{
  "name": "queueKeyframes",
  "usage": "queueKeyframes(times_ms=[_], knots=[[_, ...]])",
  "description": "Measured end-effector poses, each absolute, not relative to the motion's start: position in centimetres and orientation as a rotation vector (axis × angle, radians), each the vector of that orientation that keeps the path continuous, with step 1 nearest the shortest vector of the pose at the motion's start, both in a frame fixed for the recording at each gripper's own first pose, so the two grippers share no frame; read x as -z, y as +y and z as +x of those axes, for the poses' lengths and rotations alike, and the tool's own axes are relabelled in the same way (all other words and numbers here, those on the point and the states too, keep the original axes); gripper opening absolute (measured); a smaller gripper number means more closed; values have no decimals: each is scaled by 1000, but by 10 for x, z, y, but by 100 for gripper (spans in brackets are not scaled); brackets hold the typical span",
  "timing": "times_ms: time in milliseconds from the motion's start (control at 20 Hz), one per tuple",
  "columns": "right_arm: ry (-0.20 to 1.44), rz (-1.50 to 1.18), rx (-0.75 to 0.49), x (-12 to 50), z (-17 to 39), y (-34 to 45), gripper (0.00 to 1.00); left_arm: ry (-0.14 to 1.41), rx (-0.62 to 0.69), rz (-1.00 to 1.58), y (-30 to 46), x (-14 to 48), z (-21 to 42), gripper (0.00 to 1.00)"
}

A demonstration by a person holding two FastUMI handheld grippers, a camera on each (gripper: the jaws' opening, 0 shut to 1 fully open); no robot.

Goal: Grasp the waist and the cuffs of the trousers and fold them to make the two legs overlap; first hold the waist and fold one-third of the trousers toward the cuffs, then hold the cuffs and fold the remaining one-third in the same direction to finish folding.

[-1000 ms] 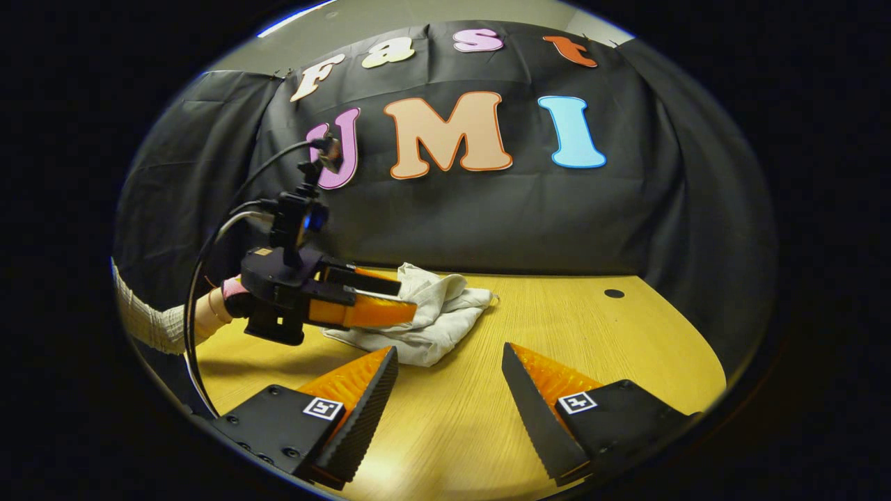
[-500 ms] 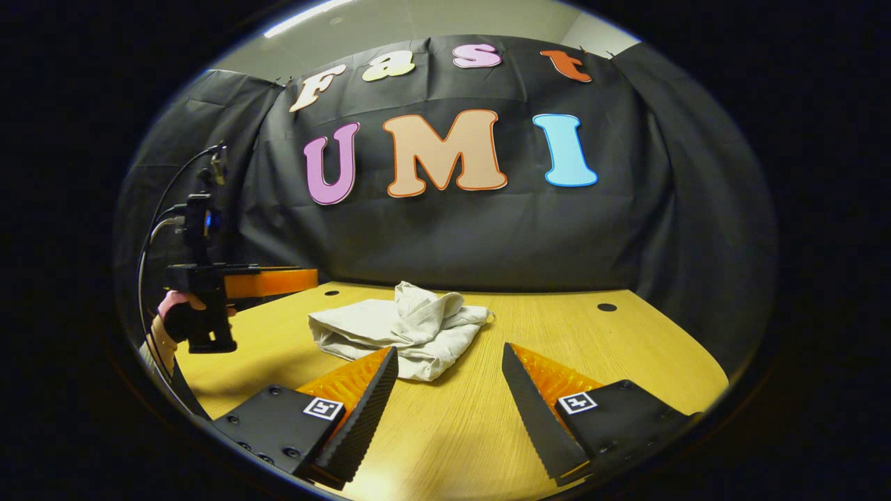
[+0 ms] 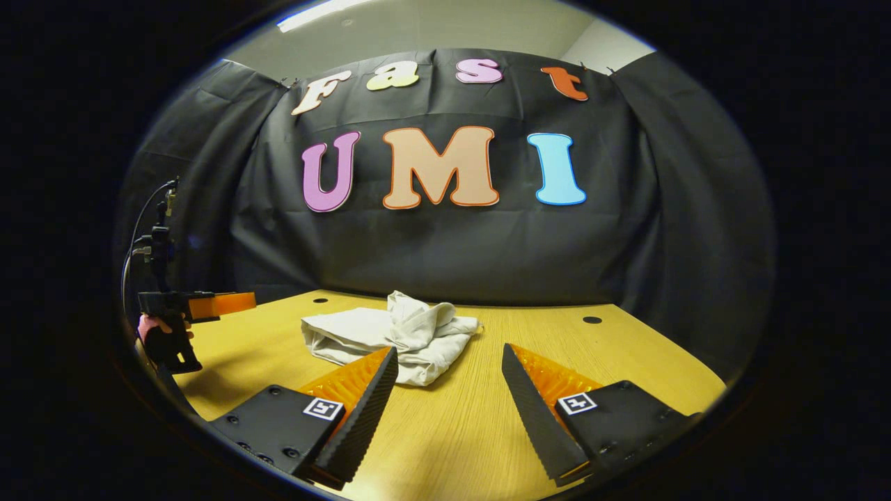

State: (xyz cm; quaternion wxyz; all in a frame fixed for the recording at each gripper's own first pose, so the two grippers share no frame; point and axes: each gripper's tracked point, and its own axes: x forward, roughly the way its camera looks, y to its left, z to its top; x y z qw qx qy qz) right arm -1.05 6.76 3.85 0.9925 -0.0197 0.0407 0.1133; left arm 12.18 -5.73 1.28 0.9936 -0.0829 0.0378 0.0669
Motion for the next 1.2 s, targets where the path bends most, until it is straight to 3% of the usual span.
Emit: queueKeyframes(times_ms=[450,1100,1200], knots=[[97,-35,-235,-30,-15,72,96,143,-220,-172,-36,19,101,95],[70,4,-230,-40,-28,64,96,150,-205,-134,-42,16,91,95],[65,11,-228,-42,-30,61,92,149,-202,-129,-43,15,91,95]])
